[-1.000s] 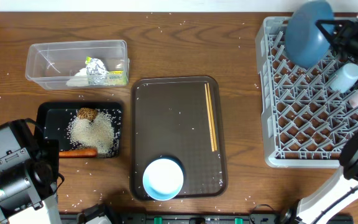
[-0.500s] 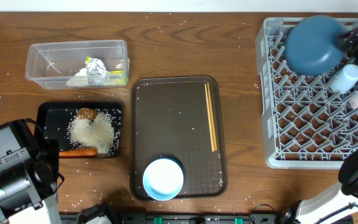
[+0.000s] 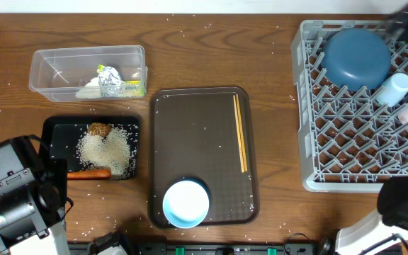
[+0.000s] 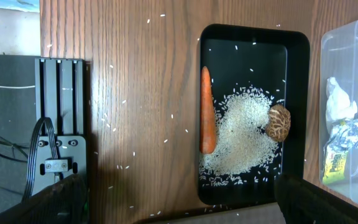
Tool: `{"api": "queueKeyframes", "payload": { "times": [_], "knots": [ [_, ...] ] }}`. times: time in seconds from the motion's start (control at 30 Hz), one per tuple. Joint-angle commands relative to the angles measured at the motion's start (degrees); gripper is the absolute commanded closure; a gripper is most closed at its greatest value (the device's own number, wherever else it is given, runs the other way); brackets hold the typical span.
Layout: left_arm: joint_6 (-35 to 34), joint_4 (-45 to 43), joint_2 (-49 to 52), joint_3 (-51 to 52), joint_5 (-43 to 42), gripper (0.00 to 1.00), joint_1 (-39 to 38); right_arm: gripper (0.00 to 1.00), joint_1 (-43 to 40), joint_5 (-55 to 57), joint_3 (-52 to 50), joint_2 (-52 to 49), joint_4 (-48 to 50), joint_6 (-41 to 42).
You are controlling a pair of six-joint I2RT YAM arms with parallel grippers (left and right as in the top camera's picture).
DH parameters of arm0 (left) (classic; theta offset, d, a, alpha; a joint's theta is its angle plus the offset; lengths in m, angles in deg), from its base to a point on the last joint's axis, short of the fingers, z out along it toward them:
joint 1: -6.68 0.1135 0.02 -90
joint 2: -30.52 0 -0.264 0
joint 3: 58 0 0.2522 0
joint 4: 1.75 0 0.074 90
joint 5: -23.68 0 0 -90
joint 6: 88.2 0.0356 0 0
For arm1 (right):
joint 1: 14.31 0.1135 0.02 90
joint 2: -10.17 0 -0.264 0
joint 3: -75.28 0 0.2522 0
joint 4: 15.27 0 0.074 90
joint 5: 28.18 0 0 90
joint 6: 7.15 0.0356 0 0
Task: Sort waste into correct bins and load items into the dishwasher rack
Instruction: 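Move the right gripper left to the light blue bowl on the tray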
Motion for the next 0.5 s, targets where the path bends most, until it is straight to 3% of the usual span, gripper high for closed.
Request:
{"api": "queueKeyframes", "payload": {
  "times": [0.0,0.23,0.47],
  "knots": [
    [0.74,0.20,-0.04,0.09,1.14,0.03,0.31,0.01,7.13,-11.39,0.98,1.53,-4.17,-4.52],
    [0.74,0.20,-0.04,0.09,1.14,0.02,0.31,0.02,28.50,-9.75,-2.19,1.51,-16.96,-14.84],
    [0.74,0.20,-0.04,0.09,1.14,0.02,0.31,0.02,50.16,2.21,-13.03,1.49,-13.86,-8.37]
  ]
}}
